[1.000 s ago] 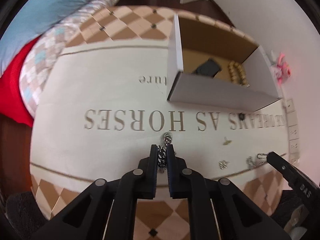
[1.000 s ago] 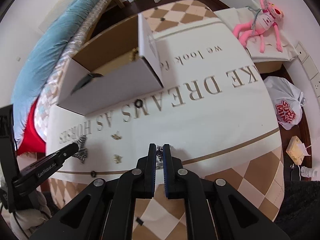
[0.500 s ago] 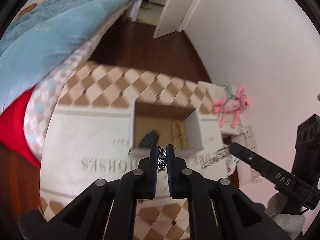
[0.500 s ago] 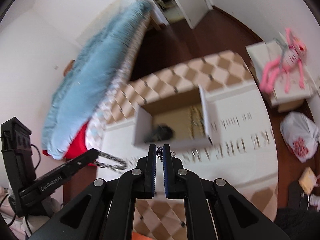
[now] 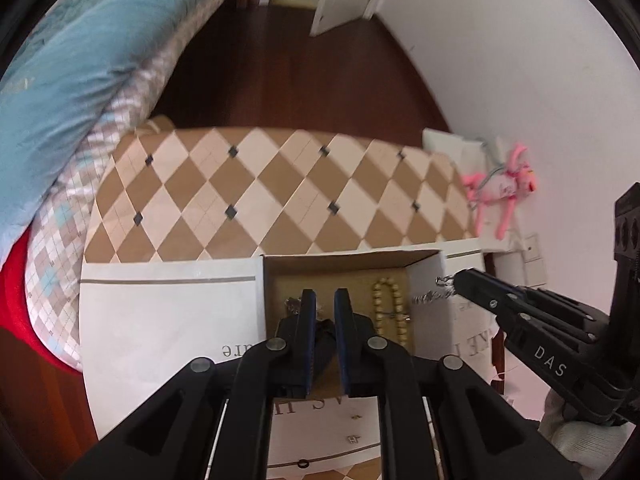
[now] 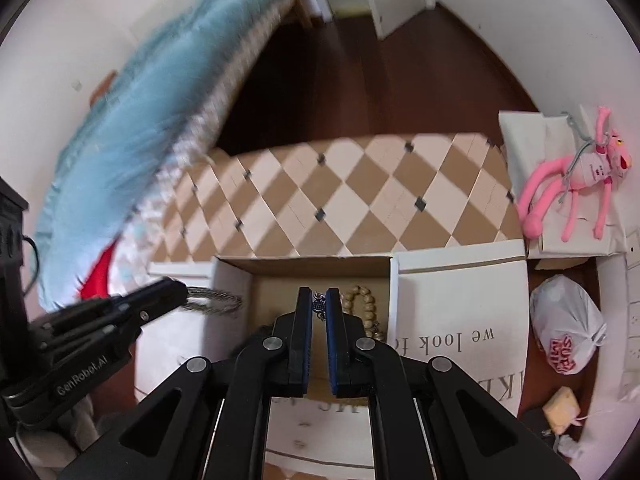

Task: Organize jewelry
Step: 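Carry the chunky chain toward the box with the left tool while the right tool carries the thin chain, then open both tools to drop the chains into the box and lift away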

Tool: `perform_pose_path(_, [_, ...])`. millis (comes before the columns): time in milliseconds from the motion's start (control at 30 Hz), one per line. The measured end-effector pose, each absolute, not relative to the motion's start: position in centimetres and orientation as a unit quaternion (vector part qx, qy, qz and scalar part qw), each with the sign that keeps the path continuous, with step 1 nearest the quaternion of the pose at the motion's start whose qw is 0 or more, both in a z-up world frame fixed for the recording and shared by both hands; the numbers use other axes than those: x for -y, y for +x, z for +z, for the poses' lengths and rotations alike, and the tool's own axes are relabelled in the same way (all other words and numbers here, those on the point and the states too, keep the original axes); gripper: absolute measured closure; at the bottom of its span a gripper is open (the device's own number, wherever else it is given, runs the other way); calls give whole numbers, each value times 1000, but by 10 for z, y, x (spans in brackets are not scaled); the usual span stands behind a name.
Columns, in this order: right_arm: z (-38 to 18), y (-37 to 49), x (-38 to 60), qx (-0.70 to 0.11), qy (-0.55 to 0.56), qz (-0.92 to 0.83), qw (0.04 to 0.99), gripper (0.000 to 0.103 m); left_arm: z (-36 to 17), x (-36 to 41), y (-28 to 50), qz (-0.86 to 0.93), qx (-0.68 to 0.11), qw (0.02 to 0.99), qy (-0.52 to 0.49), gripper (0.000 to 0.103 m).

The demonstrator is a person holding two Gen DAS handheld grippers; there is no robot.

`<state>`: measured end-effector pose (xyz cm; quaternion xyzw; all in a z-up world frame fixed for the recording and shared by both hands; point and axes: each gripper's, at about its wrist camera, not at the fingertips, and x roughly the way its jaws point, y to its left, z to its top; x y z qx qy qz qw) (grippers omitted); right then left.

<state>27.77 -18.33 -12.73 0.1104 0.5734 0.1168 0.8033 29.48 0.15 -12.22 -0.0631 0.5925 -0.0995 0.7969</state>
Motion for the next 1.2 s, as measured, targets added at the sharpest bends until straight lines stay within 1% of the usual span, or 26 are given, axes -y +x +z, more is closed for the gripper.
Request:
perform_pose_path(100, [-144,291,183,-604,90,101,786,93,-132,-4,303,-76,-604,792,-56,92])
perform_pose_path(133, [-149,293,185,-611,89,97,781,88,-132,-5,303,-69,-602,794,-49,87])
perform_pose_path(167, [-150,294,186,-611,85,90,782,82,-131,-6,302,-64,-597,798,-44,74])
perform_pose_path(200, [-150,293,188,-610,79,86,784,68,-131,-8,299,-57,-592,803,-42,64])
perform_pose_path(233, [-150,292,190,-609,77,84,785,55,-131,-10,298,-49,-588,807,-38,41])
perform_pose_path(267, [-150,290,191,-608,75,80,786,51,-130,-12,296,-37,-580,813,-31,30])
perform_pose_path(300, [-149,288,193,-605,71,75,789,46,-129,-13,294,-27,-572,819,-22,29])
perform_pose_path(367, [-147,283,194,-601,53,60,796,41,-131,-13,288,-10,-562,827,-3,27])
perform_pose_path(400, [-146,280,193,-597,41,51,799,33,-132,-14,284,-4,-558,830,2,23])
perform_pose_path(433, [-146,276,192,-595,30,46,802,19,-134,-15,283,-1,-556,831,4,12])
perform_pose_path(467, [-147,271,191,-593,16,36,804,13,-136,-16,278,3,-554,833,5,4])
perform_pose_path(500, [-149,267,190,-593,7,29,805,6,-139,-16,272,5,-550,835,5,2])
perform_pose_path(633, [-162,250,186,-595,-15,9,803,4,-152,-17,254,11,-550,835,11,0])
perform_pose_path(700, [-168,241,186,-594,-20,-1,804,0,-157,-16,246,16,-552,834,17,0])
perform_pose_path(933, [-177,223,182,-590,-21,-7,807,0,-164,-11,229,17,-555,831,19,0])
perform_pose_path(1200, [-159,206,180,-576,-10,-4,817,0,-139,-12,208,29,-530,847,26,0])
